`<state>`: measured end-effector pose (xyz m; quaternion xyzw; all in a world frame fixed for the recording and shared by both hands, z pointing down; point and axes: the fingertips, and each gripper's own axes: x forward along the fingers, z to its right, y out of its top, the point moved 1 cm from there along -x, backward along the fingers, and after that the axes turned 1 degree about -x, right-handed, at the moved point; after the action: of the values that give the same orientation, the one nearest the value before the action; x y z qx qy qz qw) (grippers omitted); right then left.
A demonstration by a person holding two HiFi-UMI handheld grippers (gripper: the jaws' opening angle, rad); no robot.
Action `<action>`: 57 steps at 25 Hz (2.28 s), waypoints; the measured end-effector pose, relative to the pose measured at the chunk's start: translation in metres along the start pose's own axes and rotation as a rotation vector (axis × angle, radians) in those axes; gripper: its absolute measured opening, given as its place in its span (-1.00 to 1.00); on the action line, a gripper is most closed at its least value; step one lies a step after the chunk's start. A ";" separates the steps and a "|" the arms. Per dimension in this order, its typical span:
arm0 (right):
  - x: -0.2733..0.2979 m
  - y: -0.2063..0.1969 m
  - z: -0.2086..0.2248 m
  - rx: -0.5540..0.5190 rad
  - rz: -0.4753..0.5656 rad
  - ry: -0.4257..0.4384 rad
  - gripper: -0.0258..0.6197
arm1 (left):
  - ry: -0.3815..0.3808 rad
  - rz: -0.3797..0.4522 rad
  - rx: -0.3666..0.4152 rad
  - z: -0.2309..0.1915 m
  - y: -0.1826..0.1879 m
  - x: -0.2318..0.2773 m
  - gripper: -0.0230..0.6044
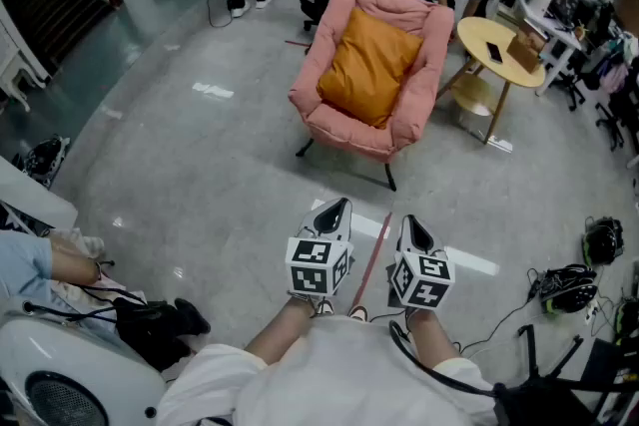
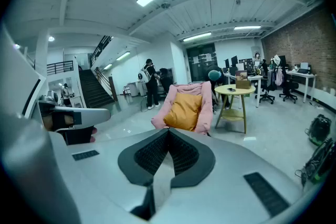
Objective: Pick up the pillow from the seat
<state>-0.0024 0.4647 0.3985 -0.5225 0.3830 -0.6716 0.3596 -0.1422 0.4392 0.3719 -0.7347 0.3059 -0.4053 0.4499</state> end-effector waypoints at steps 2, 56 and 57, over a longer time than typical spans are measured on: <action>0.003 0.002 -0.004 -0.001 -0.001 -0.001 -0.83 | 0.001 0.001 0.000 -0.005 0.004 0.000 -0.90; 0.267 0.095 0.178 0.046 -0.154 0.101 -0.83 | 0.304 0.027 -0.176 -0.100 0.086 0.269 -0.90; 0.271 0.095 0.179 0.047 -0.156 0.098 -0.83 | 0.303 0.028 -0.174 -0.102 0.088 0.273 -0.90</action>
<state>0.1270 0.1578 0.4584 -0.5086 0.3425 -0.7311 0.2992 -0.1066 0.1393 0.4069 -0.6972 0.4144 -0.4769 0.3388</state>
